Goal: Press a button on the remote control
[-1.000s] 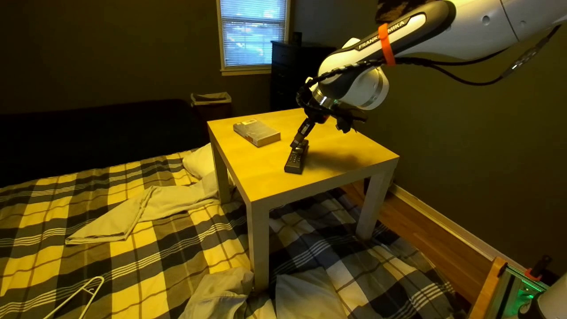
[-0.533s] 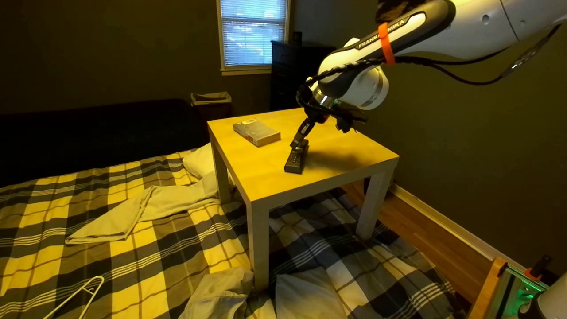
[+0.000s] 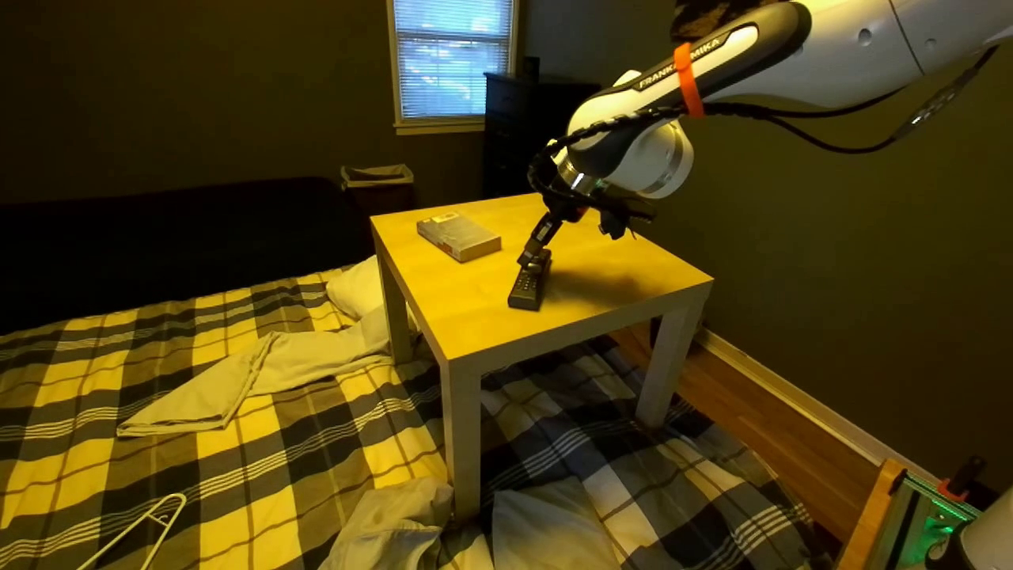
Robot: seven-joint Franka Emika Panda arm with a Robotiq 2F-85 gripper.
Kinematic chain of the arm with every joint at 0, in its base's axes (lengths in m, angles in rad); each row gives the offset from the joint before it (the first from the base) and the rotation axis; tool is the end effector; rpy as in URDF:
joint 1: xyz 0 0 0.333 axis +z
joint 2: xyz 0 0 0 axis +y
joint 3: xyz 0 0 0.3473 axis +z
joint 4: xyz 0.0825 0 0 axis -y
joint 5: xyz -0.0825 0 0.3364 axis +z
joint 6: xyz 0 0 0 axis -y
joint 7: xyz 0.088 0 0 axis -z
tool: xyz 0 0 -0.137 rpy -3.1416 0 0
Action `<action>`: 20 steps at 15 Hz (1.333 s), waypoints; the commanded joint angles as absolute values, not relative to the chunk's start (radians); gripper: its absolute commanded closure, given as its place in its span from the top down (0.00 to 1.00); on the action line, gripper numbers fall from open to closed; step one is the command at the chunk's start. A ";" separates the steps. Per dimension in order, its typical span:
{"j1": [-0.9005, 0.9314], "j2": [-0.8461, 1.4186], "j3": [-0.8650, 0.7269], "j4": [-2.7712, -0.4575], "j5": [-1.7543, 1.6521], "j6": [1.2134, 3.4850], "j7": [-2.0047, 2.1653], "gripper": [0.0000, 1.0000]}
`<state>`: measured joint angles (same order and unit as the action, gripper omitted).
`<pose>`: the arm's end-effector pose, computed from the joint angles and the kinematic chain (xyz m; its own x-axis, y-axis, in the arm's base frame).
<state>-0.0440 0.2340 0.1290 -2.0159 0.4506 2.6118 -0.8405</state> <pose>0.6030 0.0441 0.4081 0.7550 0.4695 0.4577 0.5440 -0.8382 -0.0376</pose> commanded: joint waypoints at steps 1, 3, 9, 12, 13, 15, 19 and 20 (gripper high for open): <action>-0.057 0.245 0.146 -2.024 0.460 2.646 -0.842 0.00; -0.057 0.249 0.147 -2.026 0.456 2.653 -0.840 0.00; -0.059 0.252 0.148 -2.035 0.452 2.653 -0.841 0.00; -0.071 0.254 0.156 -2.051 0.483 2.643 -0.853 0.00; -0.079 0.256 0.162 -2.057 0.510 2.640 -0.864 0.00; -0.094 0.261 0.172 -2.069 0.570 2.645 -0.888 0.00; -0.113 0.276 0.182 -2.078 0.696 2.647 -0.956 0.00; -0.109 0.271 0.178 -2.077 0.713 2.651 -0.969 0.00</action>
<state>-0.0957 0.2412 0.1674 -2.0338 0.6497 2.6322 -0.9073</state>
